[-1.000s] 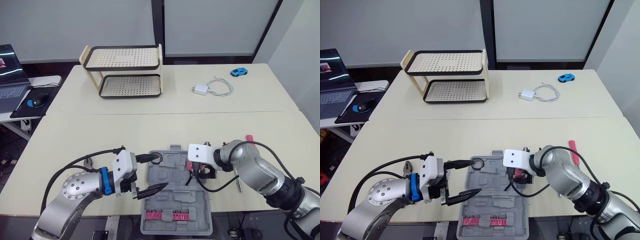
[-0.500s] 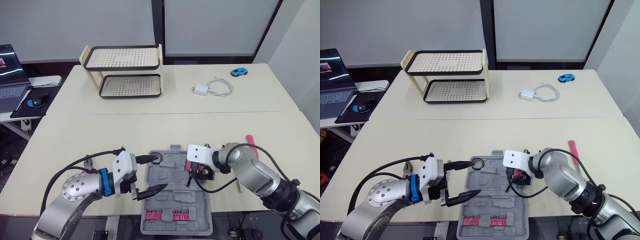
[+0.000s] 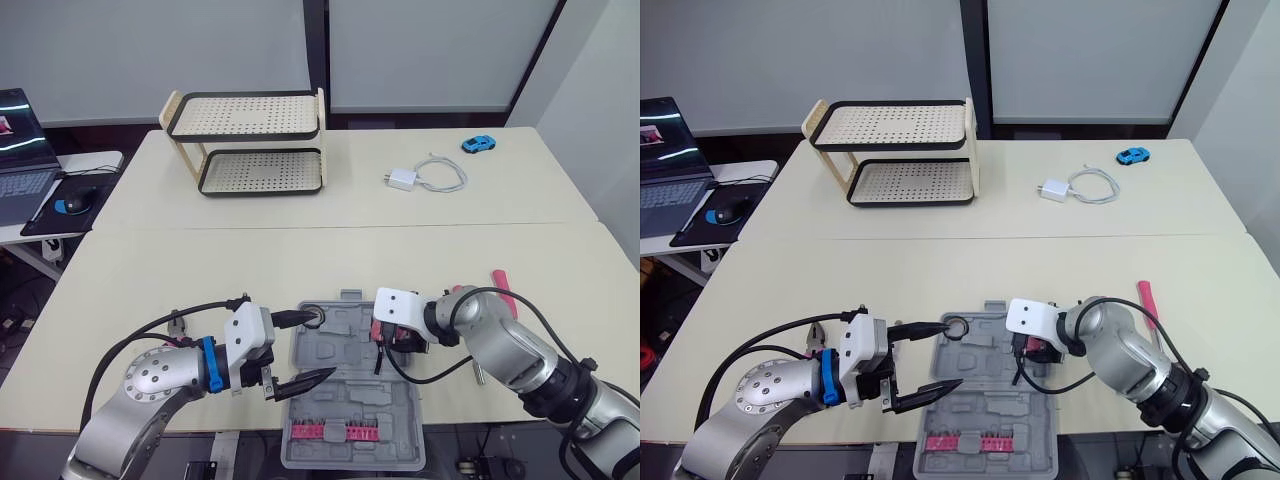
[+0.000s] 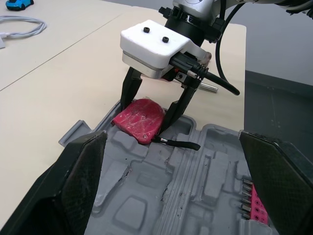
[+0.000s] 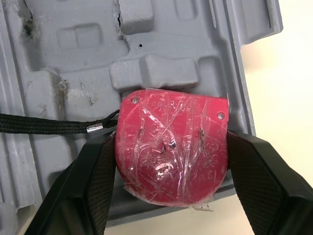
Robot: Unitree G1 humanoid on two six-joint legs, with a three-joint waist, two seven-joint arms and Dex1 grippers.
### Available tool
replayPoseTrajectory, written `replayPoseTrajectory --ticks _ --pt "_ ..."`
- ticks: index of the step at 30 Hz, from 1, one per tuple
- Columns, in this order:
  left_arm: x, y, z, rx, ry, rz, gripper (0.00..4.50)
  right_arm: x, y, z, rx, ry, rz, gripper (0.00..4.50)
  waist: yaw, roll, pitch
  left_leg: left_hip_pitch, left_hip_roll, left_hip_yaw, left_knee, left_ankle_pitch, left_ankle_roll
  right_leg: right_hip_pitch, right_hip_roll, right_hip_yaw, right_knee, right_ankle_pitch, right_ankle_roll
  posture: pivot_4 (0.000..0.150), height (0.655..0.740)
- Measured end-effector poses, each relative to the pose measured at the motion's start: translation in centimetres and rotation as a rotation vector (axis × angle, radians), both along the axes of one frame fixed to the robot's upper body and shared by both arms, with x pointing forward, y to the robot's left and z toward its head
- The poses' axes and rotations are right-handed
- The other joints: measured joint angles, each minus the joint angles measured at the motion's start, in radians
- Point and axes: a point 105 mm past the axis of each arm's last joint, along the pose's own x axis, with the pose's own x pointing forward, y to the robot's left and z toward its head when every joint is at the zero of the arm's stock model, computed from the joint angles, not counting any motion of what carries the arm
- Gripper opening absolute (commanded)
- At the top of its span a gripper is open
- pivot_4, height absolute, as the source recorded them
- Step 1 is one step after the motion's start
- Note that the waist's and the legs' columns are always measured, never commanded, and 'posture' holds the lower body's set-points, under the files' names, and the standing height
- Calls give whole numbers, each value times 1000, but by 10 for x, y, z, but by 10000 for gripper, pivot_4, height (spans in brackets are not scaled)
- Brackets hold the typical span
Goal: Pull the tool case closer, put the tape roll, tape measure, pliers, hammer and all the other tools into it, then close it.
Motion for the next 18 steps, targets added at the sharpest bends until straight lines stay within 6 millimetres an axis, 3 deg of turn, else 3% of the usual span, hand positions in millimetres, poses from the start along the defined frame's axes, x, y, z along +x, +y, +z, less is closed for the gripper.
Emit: replayPoseTrajectory --ticks 8,13,18 --pt "0 0 0 0 0 0 45000 -1 -2 1 -10 10 17 30997 0 0 0 0 0 0 0 0 0 0 0 0 0 0 0 1500 7400" --pt "0 0 0 2 -2 -3 45000 3 -1 9 -57 -33 80 30997 0 0 0 0 0 0 0 0 0 0 0 0 0 0 0 1500 7400" --pt "-2 1 -2 1 -4 -11 45000 2 -1 4 -104 -43 164 30997 0 0 0 0 0 0 0 0 0 0 0 0 0 0 0 1500 7400"
